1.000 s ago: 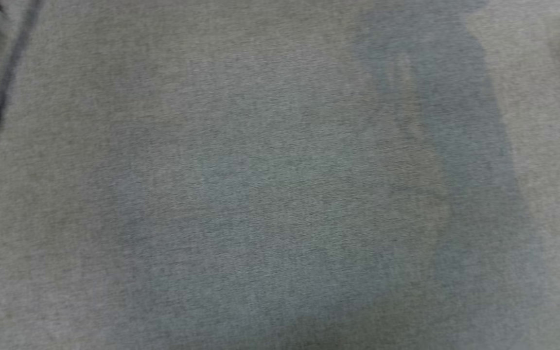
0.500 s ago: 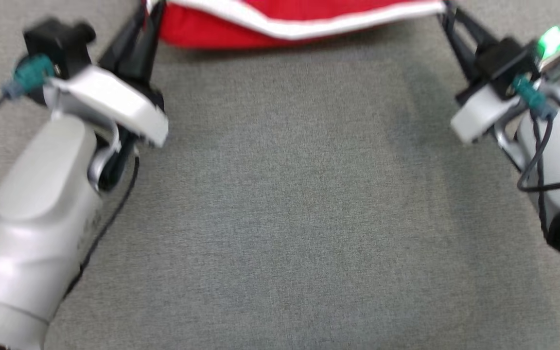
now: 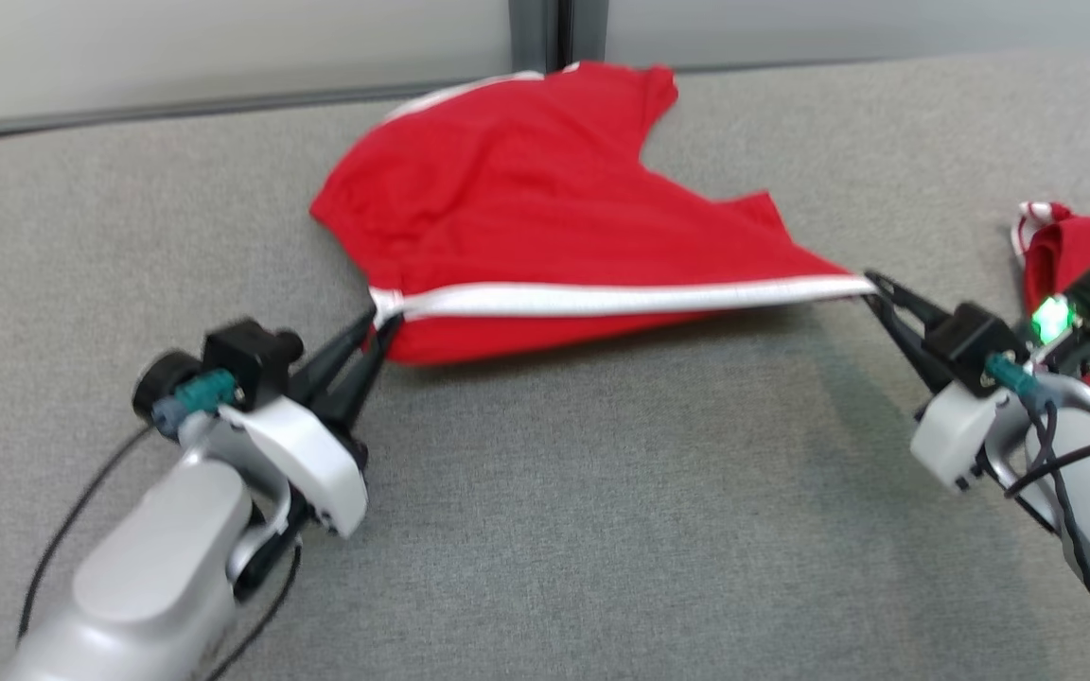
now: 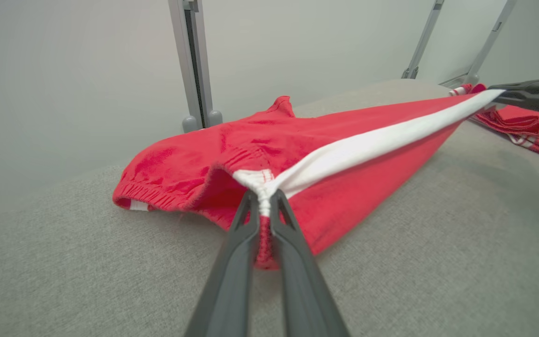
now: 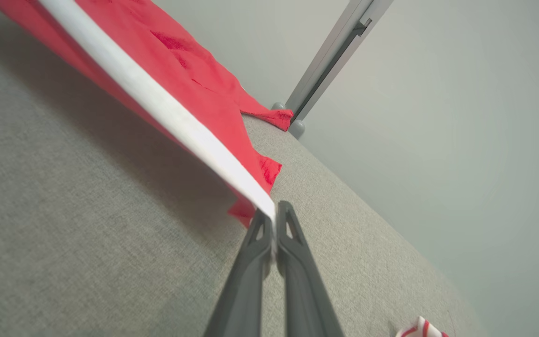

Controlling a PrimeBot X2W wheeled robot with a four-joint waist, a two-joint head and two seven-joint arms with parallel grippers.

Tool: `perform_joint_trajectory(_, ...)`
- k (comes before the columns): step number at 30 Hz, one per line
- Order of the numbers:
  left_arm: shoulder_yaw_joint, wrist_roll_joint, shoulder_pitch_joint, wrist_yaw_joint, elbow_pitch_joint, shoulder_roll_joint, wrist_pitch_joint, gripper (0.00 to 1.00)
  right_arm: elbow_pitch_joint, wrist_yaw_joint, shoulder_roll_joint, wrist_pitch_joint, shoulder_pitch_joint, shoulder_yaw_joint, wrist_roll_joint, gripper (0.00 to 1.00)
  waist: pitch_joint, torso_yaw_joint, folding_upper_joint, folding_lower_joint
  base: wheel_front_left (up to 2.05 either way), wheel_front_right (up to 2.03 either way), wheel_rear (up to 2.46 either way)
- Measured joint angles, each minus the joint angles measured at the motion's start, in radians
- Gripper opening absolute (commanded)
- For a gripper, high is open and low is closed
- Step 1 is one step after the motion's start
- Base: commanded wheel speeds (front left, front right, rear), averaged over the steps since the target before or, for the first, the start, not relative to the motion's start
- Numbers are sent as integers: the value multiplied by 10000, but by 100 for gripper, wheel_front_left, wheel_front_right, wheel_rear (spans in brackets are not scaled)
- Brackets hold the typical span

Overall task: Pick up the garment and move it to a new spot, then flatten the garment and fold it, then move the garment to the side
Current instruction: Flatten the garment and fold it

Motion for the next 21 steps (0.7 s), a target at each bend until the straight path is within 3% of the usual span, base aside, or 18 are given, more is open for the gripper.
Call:
perform_joint_trajectory(11, -700, 291, 2283, -4, -1187, 188, 0, 0, -71, 0, -1250, -13, 1142, 2176, 2259, 0, -1482, -230, 0, 0, 0, 0, 0)
perform_joint_trajectory(20, -1145, 205, 3665, -6, -2288, 602, -2, 0, -1726, 0, -2807, 627, 1716, 4033, 3777, 0, -1998, -360, 0, 0, 0, 0, 0)
perform_joint_trajectory(21, -1360, 234, 3913, -6, -2604, 761, 69, 0, -2299, 2, -3287, 884, 1863, 4370, 4040, 0, -2052, -391, 0, 0, 0, 0, 0)
